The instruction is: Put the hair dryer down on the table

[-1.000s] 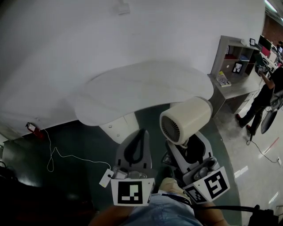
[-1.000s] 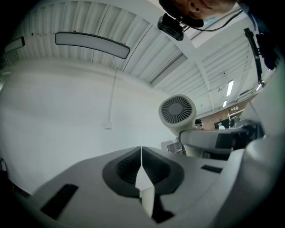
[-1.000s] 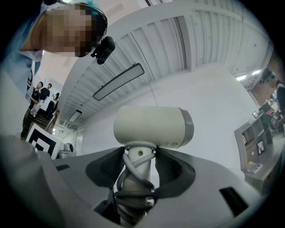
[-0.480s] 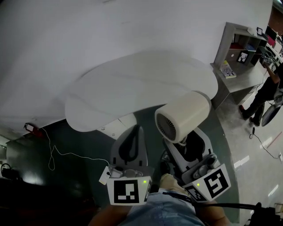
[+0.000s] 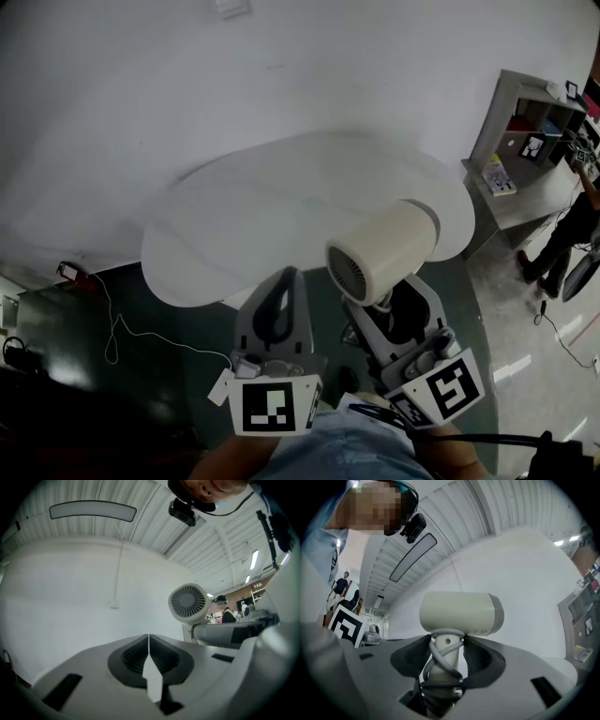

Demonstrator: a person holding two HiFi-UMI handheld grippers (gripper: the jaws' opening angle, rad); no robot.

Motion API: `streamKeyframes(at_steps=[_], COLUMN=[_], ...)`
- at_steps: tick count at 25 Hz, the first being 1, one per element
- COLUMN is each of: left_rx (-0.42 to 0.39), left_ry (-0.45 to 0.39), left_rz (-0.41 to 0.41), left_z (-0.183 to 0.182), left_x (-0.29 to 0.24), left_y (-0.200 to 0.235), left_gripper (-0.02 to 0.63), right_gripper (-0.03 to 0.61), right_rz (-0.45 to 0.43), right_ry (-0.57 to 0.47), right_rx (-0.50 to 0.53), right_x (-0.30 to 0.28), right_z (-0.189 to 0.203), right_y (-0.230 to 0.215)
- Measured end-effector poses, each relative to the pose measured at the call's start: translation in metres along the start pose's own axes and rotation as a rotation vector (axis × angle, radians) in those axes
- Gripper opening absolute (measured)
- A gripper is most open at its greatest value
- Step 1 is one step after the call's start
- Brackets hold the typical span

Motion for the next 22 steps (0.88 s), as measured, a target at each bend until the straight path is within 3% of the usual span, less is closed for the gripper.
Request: streamKeyframes(at_steps=[9, 12, 22], left_rx=[0.017, 0.056, 0.053], left_ry=[-0.015, 0.023, 0.032], left_rz=[-0.063, -0.075, -0.058], left_z=[-0.001, 0.006, 0.021], left_x=[-0.036, -0.048, -0.124], left_y=[0.027, 0.039, 0.091], left_gripper=[0.013, 0.014, 0.014], right_gripper=[0.224, 0.224, 0.224], right_rz=[-0.058, -0.068, -0.067], right_ry=[0.012, 0.023, 0.035], right_rx=[-0.013, -0.016, -0.03], right_x=[-0.048, -0.067, -0.151], right_z=[0.007, 0.015, 0.042], right_y=[-0.023, -0.026, -0.056])
Point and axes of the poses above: the fingertips, and each gripper's own axes: x backward along the fingers, y to its left, z out of its underside, the point moved 3 cm from there along x, backward along the fingers, and after that the axes turned 12 degrees about -z, right-handed, at the moved point
